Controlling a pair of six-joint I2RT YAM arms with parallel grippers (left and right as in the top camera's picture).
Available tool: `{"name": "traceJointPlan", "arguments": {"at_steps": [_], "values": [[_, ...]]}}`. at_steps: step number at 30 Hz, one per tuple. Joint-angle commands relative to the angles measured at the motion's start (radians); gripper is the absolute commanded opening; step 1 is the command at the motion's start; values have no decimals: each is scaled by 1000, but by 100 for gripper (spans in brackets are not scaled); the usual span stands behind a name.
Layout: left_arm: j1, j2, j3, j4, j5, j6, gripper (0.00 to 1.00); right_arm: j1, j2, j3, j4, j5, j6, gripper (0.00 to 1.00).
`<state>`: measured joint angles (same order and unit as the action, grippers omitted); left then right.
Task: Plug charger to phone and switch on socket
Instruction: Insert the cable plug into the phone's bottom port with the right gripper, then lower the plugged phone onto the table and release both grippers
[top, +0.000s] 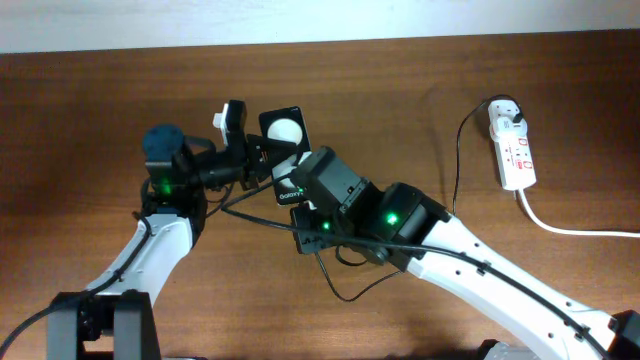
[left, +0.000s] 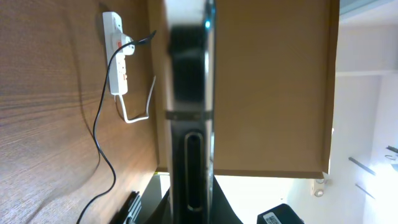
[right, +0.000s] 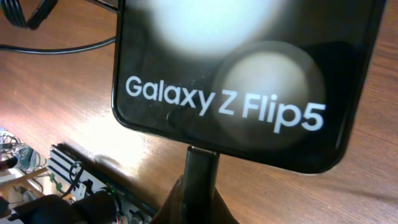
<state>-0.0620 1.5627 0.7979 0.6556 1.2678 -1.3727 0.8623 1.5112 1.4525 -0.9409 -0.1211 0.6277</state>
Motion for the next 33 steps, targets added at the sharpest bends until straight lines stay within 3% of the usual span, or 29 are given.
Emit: {"name": "traceJointPlan", "arguments": {"at_steps": [1, 3, 4, 10, 16, 18, 21, 23, 26, 29, 33], "values": [[-65, -11, 9, 6, 169, 21, 0, 0, -2, 18, 54, 27, -17, 29], [-64, -11, 9, 10, 165, 40, 0, 0, -25, 19, 6, 25, -18, 42], [-64, -11, 9, 9, 160, 61, 0, 0, -46, 19, -22, 25, -18, 62], [-108, -11, 9, 9, 48, 148, 0, 0, -276, 19, -205, 64, -21, 99], [-258, -11, 11, -34, -274, 275, 0, 0, -411, 19, -382, 189, -21, 99], [-285, -11, 52, -208, -362, 388, 0, 0, -403, 19, -384, 190, -20, 99], [-314, 25, 235, -610, -486, 655, 0, 0, -366, 19, -384, 190, -20, 99], [-335, 130, 388, -763, -491, 747, 0, 0, -338, 19, -384, 190, -20, 99], [-362, 310, 535, -849, -459, 822, 0, 0, -285, 19, -384, 190, -21, 99], [-364, 433, 549, -852, -449, 822, 0, 0, -219, 19, -383, 189, -20, 99], [-364, 459, 549, -852, -456, 822, 0, 0, -125, 19, -384, 190, -20, 99]]}}
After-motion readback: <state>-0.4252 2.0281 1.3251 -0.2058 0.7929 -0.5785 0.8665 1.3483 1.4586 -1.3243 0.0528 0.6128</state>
